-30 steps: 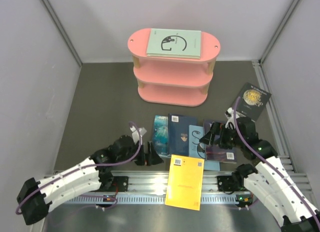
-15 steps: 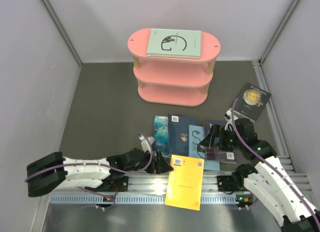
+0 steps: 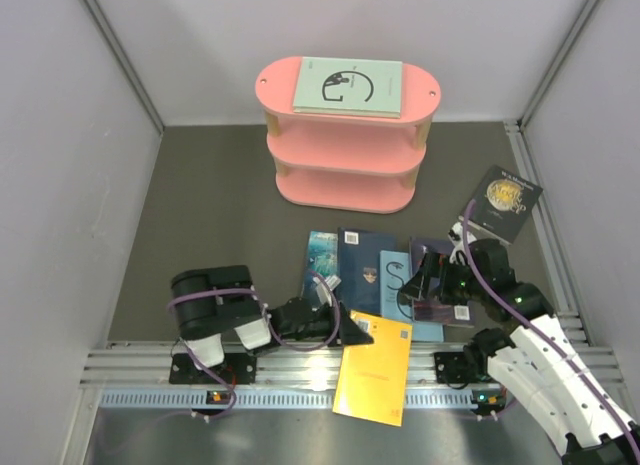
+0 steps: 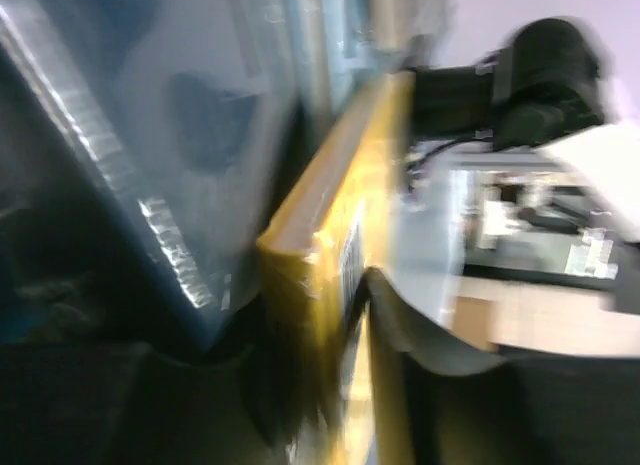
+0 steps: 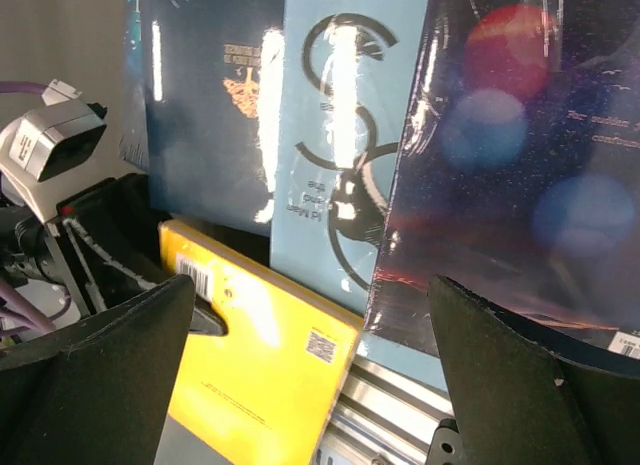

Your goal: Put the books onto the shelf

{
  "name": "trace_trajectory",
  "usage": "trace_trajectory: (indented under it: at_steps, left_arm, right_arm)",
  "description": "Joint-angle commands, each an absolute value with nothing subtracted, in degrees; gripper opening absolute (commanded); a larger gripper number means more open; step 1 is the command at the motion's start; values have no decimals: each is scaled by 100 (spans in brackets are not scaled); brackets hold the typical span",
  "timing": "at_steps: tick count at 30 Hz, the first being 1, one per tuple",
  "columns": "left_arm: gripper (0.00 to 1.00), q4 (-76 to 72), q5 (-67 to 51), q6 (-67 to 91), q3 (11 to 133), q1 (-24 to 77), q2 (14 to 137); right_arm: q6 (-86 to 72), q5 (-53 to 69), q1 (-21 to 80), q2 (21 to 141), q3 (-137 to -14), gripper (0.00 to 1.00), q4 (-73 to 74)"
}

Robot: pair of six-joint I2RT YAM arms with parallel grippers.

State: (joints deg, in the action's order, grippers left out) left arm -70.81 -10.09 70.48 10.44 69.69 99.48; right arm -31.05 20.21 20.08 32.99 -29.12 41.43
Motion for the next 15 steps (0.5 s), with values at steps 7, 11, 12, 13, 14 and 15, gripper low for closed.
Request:
trace_trajectory:
  at_steps: [7, 11, 12, 13, 14, 15]
  left_arm:
    - [0, -9642, -1713, 7515, 1608, 7435, 11041]
    - [0, -8600, -1793, 7262, 1687, 7444, 9944]
    - [0, -7926, -1793, 7121, 1888, 7453, 9210]
    - [0, -6292, -1784, 6919, 2072, 7453, 8802]
    - [0, -5205, -1636, 6404, 2309, 7453, 8415]
    - [0, -4342, -1478, 6129, 2860, 7488, 7741]
  right_arm:
    - [-3032, 1960, 2013, 3094, -2988, 100, 4315]
    - [-3059, 1986, 2013, 3015, -3260, 100, 4438]
    - [-3067, 1986, 2004, 3015, -3348, 100, 4456]
    - [-3093, 1986, 2004, 3015, -3427, 100, 4491]
    - [-3120, 2004, 2004, 3023, -3593, 100, 4517]
    - [-3155, 2021, 2004, 3041, -3699, 100, 4518]
